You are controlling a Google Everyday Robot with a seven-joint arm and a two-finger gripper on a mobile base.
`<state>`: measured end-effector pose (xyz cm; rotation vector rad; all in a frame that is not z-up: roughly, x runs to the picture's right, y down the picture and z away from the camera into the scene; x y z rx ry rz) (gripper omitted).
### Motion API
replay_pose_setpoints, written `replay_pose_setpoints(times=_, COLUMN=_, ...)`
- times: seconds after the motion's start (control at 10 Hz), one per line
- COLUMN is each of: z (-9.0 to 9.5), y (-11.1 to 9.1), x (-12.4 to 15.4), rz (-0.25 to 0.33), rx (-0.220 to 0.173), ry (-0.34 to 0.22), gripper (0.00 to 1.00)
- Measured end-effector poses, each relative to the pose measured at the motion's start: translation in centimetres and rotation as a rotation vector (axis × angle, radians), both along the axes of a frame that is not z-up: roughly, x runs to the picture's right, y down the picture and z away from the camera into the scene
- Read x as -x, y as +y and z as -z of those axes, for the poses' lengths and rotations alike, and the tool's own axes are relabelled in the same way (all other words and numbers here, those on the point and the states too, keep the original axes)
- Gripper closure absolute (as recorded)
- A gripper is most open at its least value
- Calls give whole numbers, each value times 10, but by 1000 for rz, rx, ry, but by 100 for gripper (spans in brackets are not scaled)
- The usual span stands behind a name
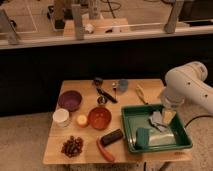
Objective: Place pepper in paper cup
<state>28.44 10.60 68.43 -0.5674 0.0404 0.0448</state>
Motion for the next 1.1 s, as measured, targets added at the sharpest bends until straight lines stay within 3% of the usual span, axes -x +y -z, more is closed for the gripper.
replay_pose_setpoints(times=0.5, z=0, y=0, x=0, rz=0, rx=0, ry=0, gripper=20)
replay_pose_setpoints(times=0.6, z=0, y=-1, x=2, rz=-7, rx=6, ry=-22, gripper=20)
replay_pose_setpoints(times=0.9, z=17, y=10, x=37, rz=-19, rx=48, ry=-160, gripper=20)
replay_pose_setpoints(times=1.1, z=36, y=15, x=83, rz=-2, rx=52, ry=-247, gripper=20)
